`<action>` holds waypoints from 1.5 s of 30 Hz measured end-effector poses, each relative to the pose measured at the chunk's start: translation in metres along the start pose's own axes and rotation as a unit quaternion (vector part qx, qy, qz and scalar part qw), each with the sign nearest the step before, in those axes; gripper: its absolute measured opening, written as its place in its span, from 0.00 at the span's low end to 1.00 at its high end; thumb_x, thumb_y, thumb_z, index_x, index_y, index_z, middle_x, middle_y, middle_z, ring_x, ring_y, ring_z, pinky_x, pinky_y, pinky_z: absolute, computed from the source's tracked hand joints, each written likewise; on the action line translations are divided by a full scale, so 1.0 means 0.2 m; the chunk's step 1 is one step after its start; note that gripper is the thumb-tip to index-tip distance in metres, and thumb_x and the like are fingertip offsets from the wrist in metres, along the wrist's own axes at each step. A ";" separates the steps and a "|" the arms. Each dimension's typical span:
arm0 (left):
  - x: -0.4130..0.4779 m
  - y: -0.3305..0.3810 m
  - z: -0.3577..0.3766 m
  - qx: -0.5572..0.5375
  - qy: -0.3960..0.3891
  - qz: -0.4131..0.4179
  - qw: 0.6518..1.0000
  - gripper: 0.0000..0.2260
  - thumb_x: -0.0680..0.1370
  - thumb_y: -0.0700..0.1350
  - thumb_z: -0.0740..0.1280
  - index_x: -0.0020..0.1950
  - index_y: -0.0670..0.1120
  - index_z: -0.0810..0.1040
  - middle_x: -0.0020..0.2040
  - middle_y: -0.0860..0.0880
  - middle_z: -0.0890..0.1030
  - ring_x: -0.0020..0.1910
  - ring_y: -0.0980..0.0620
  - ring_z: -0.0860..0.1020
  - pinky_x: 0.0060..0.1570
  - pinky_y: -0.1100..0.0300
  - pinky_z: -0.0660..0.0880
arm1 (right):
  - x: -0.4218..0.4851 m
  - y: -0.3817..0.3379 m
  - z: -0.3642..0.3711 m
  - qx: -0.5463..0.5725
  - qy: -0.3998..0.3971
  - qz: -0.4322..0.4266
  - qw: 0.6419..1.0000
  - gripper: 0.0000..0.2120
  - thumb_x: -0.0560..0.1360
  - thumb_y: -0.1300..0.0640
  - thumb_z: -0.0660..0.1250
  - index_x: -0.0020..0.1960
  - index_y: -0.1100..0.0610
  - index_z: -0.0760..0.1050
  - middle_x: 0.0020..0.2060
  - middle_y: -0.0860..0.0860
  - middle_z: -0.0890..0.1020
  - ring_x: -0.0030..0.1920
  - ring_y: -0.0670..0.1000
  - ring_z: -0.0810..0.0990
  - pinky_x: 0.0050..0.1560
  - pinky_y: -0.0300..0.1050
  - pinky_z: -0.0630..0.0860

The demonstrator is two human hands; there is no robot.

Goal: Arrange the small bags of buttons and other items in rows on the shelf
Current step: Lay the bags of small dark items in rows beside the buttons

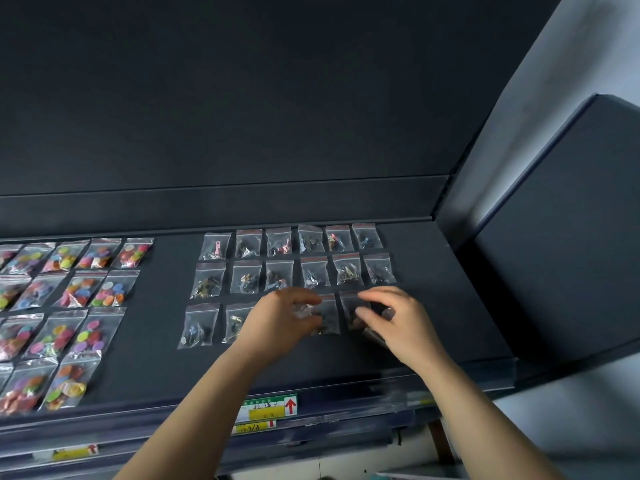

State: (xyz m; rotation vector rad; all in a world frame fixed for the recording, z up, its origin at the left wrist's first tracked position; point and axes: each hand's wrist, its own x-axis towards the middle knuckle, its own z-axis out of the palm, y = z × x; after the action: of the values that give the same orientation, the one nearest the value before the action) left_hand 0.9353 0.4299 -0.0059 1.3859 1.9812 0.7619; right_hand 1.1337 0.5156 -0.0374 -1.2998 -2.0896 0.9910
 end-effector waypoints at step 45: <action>0.07 0.14 0.18 -0.272 -0.037 -0.074 0.959 0.06 0.74 0.37 0.71 0.49 0.43 0.82 0.37 0.50 0.81 0.24 0.56 0.72 0.27 0.67 0.70 | -0.04 0.18 -0.13 -0.114 0.111 0.050 0.986 0.06 0.69 0.56 0.75 0.45 0.51 0.82 0.50 0.45 0.75 0.50 0.47 0.75 0.47 0.39 0.71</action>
State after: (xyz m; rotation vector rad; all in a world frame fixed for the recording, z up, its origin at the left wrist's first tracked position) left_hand 0.9755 0.4546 -0.0112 0.9145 1.6235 1.0676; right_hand 1.1763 0.5276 -0.0501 -1.5634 -2.0258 0.6238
